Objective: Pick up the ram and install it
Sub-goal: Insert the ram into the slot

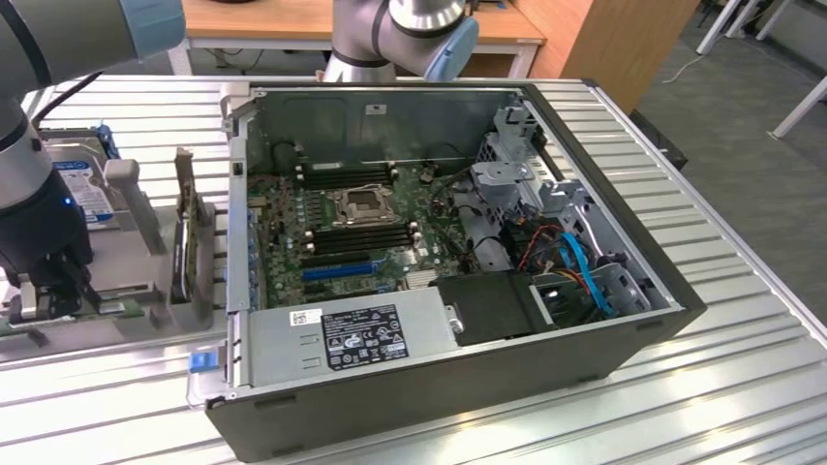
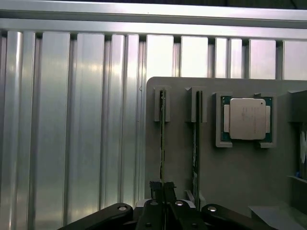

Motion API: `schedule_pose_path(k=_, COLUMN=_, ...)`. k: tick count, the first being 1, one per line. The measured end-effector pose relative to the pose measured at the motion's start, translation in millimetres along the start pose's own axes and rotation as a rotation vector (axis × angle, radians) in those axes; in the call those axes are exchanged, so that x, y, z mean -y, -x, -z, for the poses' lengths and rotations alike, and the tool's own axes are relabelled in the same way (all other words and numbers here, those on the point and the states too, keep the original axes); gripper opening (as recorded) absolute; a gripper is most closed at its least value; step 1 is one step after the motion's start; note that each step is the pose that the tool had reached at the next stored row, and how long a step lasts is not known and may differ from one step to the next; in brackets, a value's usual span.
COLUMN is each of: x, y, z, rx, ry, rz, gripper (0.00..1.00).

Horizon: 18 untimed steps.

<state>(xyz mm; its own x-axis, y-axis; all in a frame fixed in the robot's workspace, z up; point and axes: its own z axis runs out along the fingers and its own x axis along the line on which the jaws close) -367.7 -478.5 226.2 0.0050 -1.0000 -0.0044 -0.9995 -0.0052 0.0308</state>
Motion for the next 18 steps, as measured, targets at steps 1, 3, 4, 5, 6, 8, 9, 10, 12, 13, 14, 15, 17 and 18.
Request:
schedule_pose_path(k=1, x=0.0, y=0.0, z=1.1, rx=0.0000, ry=0.0000, rz=0.000, gripper=0.12)
schedule_pose_path(k=3, x=-0.1, y=0.0, z=3.3, rx=0.0000, ry=0.0000, rz=0.000, gripper=0.12)
schedule_pose_path(k=4, x=-0.1, y=0.0, z=4.5, rx=0.0000, ry=-0.0001, rz=0.000, gripper=0.12)
schedule_pose_path(k=5, x=-0.2, y=0.0, z=5.7, rx=0.0000, ry=0.0000, rz=0.000, gripper=0.12)
schedule_pose_path(k=6, x=-0.2, y=0.0, z=6.9, rx=0.0000, ry=0.0000, rz=0.000, gripper=0.12)
schedule_pose_path(k=8, x=-0.3, y=0.0, z=9.3, rx=-0.0001, ry=0.0000, rz=0.000, gripper=0.12)
schedule_pose_path(k=9, x=-0.3, y=0.0, z=10.6, rx=0.0000, ry=0.0000, rz=0.000, gripper=0.12)
schedule_pose_path(k=10, x=-0.4, y=0.1, z=11.9, rx=-0.0001, ry=0.0000, rz=0.000, gripper=0.12)
schedule_pose_path(k=12, x=-0.5, y=0.1, z=14.6, rx=-0.0001, ry=0.0000, rz=0.000, gripper=0.12)
schedule_pose_path(k=13, x=-0.5, y=0.1, z=15.6, rx=0.0000, ry=0.0000, rz=0.000, gripper=0.12)
schedule_pose_path(k=14, x=-0.5, y=0.1, z=16.7, rx=-0.0001, ry=0.0001, rz=0.000, gripper=0.12)
schedule_pose_path(k=15, x=-0.6, y=0.1, z=17.8, rx=-0.0001, ry=0.0000, rz=0.000, gripper=0.12)
schedule_pose_path(k=17, x=-0.6, y=0.1, z=20.1, rx=-0.0001, ry=0.0000, rz=0.000, gripper=0.12)
schedule_pose_path(k=18, x=-0.7, y=0.1, z=21.2, rx=-0.0001, ry=0.0000, rz=0.000, gripper=0.12)
